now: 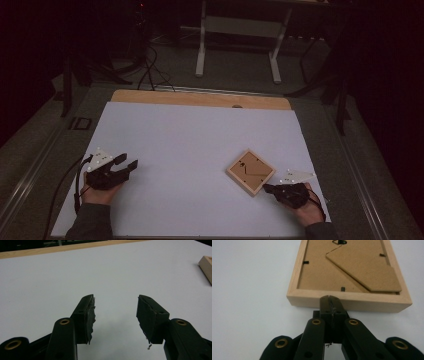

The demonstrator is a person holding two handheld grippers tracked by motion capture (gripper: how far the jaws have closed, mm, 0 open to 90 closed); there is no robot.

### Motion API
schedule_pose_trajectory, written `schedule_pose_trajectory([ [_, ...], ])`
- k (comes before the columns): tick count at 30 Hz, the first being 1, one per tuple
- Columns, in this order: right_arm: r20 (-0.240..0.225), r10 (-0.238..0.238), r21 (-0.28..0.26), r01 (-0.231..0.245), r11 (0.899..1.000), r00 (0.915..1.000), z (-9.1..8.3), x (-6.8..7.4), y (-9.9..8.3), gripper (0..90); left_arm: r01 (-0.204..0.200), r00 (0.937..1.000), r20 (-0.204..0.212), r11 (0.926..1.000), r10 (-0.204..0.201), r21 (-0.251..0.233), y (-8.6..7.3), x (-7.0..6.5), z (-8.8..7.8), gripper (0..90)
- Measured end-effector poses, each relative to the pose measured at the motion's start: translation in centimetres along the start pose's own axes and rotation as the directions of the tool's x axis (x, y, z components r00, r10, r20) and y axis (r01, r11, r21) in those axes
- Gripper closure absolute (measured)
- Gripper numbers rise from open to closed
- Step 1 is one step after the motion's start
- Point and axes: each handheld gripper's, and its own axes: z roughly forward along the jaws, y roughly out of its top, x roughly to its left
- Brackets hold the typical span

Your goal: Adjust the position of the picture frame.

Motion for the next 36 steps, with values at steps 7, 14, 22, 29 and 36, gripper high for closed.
schedule_pose_trajectory([
  [7,-0.026,-0.009,0.018,0.010,1.000,0.9996,0.2,0.1,0.0,90.0,0.000,1.0000,-0.001,1.0000,0.000,0.005,0.0,0.0,0.1,48.6],
  [14,-0.051,-0.050,0.069,0.054,0.996,0.9974,1.8,1.0,0.5,90.0,0.021,0.9998,-0.005,0.9997,-0.020,0.013,-0.2,0.1,0.3,48.3],
  [22,-0.054,-0.084,0.050,0.086,0.995,0.9950,2.6,1.9,1.7,89.9,0.023,0.9997,-0.006,0.9997,-0.023,0.011,-0.3,0.1,0.1,48.0],
  [29,-0.052,-0.084,0.036,0.086,0.996,0.9951,4.3,2.4,3.3,89.9,0.020,0.9998,-0.010,0.9997,-0.020,0.017,-0.4,0.0,0.2,47.7],
  [36,-0.065,-0.099,-0.014,0.099,0.995,0.9929,5.8,3.2,5.6,89.9,0.022,0.9998,-0.004,0.9995,-0.021,0.023,-0.5,0.0,0.4,47.6],
])
